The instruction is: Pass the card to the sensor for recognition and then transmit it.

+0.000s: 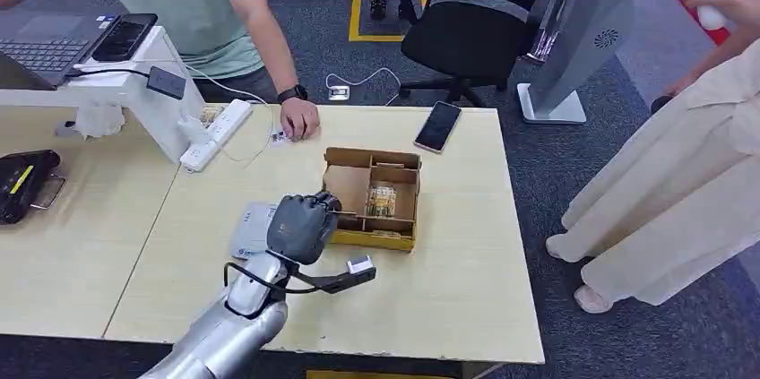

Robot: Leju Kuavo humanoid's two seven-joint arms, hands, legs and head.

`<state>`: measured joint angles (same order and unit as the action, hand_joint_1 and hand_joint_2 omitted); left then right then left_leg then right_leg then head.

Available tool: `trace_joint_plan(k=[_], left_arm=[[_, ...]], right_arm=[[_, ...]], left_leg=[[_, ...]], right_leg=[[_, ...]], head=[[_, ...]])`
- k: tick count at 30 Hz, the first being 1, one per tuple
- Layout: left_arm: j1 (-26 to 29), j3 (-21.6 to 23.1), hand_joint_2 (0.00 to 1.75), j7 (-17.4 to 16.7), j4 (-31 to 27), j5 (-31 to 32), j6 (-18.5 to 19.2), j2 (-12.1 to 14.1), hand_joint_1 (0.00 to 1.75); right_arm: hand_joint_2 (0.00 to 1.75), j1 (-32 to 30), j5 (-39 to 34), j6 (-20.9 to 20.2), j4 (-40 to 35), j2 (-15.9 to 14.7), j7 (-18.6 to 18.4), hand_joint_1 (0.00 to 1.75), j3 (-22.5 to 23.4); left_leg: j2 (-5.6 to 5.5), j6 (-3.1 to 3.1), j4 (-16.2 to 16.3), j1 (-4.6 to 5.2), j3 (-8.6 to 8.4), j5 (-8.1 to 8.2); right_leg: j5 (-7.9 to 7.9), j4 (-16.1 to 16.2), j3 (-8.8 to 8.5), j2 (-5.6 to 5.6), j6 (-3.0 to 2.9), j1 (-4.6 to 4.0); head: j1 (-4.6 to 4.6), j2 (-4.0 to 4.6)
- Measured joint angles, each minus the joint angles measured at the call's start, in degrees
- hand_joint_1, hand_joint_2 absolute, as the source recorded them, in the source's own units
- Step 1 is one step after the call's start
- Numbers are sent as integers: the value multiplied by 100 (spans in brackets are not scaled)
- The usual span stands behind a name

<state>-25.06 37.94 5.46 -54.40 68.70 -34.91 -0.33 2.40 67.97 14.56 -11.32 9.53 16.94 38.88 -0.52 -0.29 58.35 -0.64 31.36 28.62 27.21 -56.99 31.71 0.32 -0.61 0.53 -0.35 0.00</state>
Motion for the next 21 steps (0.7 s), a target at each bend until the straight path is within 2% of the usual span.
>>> trace_joint_plan(k=[5, 17, 19, 21], left_arm=[[-256, -302, 175, 50, -267, -190, -11, 118, 175], [-739, -817, 175, 85, -467, -308, -30, 306, 175], [-802, -881, 175, -9, -467, -220, -87, 328, 175], [-843, -997, 175, -153, -467, -37, -306, 330, 175]], right_arm=[[175, -33, 11, 17, 0, -2, 9, 0, -22], [175, -55, 87, 20, 0, -4, 11, 0, -76], [175, -57, 87, 24, 0, -4, 11, 0, -79], [175, -58, 90, 26, 2, -4, -7, 0, -83]], left_leg=[[0, -1, 0, -1, 0, -3], [0, 0, 0, 0, 0, -4], [0, 0, 0, 0, 0, -4], [1, 0, 0, 0, 0, -4]], right_leg=[[-3, -1, 0, 0, -4, 0], [-3, -2, 0, 0, -3, 0], [-3, -2, 0, 1, -4, 0], [-3, -2, 1, 1, -4, 0]], head=[[0, 0], [-2, 0], [-2, 0], [-2, 0]])
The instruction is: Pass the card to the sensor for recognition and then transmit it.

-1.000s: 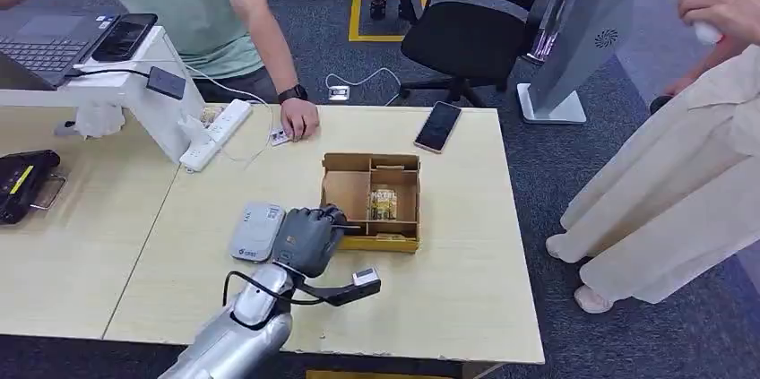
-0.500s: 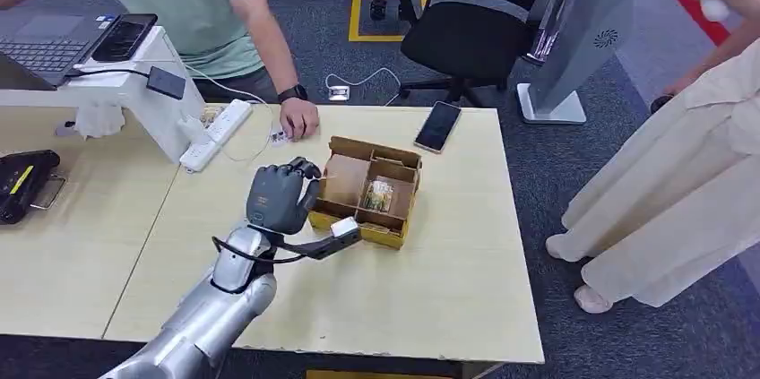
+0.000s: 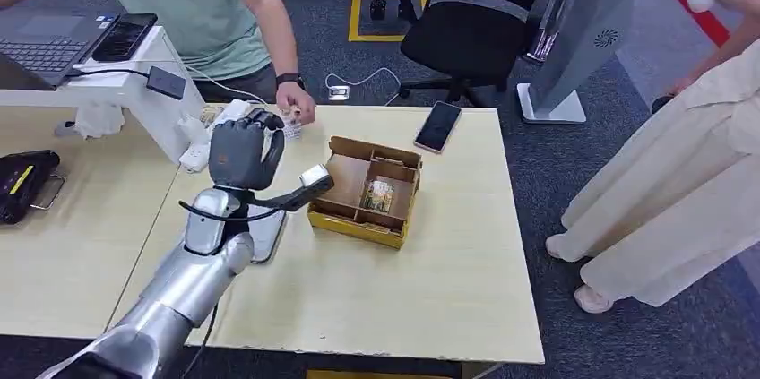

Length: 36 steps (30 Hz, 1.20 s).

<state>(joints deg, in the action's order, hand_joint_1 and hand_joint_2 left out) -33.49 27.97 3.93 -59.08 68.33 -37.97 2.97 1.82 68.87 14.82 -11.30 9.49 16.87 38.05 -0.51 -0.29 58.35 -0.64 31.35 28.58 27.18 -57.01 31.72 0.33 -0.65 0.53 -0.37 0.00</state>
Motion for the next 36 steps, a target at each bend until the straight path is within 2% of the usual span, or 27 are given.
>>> trace_joint_plan(k=[6, 10, 17, 22, 31, 36], left_arm=[[-65, -249, 175, -94, 2, 236, -144, -11, 175], [-85, -604, 175, 95, 2, 422, -146, -123, 175], [-313, -1263, 175, 319, 4, 166, -146, -254, 175], [-323, -1409, 175, 326, 7, 142, -153, -315, 175], [-305, -1768, 175, 422, 11, 459, -155, -520, 175], [-258, -1786, 175, 201, 55, 535, -155, -560, 175]], right_arm=[[175, -2, 7, 2, 2, 0, -22, 0, -13], [175, -2, 11, 11, 7, 0, -24, 0, -20], [175, -30, 13, 70, 15, 0, -59, 0, -24], [175, -31, 15, 72, 15, 0, -59, 0, -28], [175, -35, 17, 72, 24, 2, -122, 0, -35], [175, -33, 50, 72, 39, 2, -116, 0, -37]], left_leg=[[0, 0, 0, 0, 0, 0], [0, 0, 0, 0, 0, 0], [0, 0, 1, 0, -1, 0], [0, 2, 0, 0, 1, -2], [0, 2, 1, 1, 1, -2], [0, 2, 1, 0, 2, -2]], right_leg=[[0, 0, 0, 0, 0, 0], [0, 0, 0, 0, 0, 0], [-1, 0, 0, 0, 0, 0], [-1, 0, 0, 0, 0, 0], [-1, 0, 0, 0, 1, 0], [-1, 0, 1, 0, 1, 0]], head=[[0, 0], [2, 0], [2, 0], [2, 0], [2, 0], [2, 0]])
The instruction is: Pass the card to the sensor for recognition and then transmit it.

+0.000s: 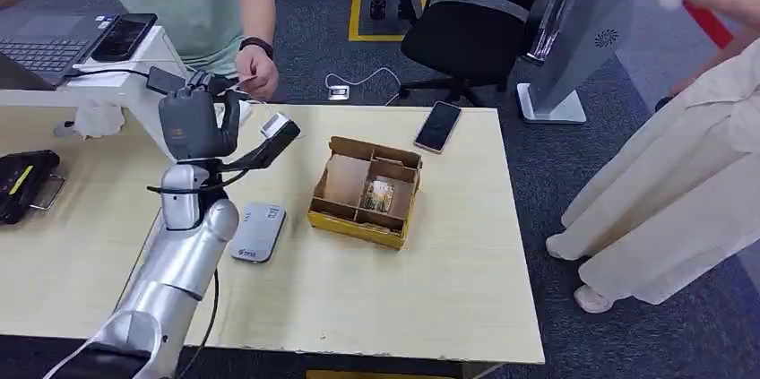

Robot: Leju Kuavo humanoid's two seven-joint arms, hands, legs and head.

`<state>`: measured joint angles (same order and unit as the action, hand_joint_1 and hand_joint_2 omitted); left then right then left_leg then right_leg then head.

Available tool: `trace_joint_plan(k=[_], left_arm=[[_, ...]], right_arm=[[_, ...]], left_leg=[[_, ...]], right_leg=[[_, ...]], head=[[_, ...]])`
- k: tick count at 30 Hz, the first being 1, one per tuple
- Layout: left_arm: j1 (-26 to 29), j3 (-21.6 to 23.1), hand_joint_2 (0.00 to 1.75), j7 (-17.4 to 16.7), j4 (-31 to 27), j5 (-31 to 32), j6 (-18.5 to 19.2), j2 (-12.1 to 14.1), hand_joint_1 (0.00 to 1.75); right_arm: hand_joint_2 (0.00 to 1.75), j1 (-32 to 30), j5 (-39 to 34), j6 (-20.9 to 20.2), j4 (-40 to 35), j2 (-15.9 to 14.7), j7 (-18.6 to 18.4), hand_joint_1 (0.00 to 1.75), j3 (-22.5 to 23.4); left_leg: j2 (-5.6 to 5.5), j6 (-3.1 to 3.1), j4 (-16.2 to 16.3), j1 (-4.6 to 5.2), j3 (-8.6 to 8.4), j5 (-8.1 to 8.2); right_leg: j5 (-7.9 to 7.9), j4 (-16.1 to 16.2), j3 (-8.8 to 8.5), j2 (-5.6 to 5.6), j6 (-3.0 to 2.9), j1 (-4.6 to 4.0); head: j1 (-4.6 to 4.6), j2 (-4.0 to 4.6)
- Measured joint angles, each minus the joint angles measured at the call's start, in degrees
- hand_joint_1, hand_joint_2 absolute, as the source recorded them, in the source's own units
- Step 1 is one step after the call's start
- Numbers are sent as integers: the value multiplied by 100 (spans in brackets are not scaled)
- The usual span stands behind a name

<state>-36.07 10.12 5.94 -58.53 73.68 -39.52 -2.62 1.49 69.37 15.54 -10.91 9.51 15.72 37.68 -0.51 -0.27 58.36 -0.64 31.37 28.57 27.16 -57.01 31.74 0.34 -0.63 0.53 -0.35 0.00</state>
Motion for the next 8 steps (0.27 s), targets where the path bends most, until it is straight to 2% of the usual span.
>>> trace_joint_plan(k=[8], left_arm=[[51, 0, 175, 9, 2, 55, 0, -28, 175]], right_arm=[[175, 0, 44, 0, 4, 0, 4, 0, 0]], left_leg=[[0, 0, 0, 0, 2, 0]], right_leg=[[0, 0, 2, 0, 0, 0]], head=[[0, 0]])
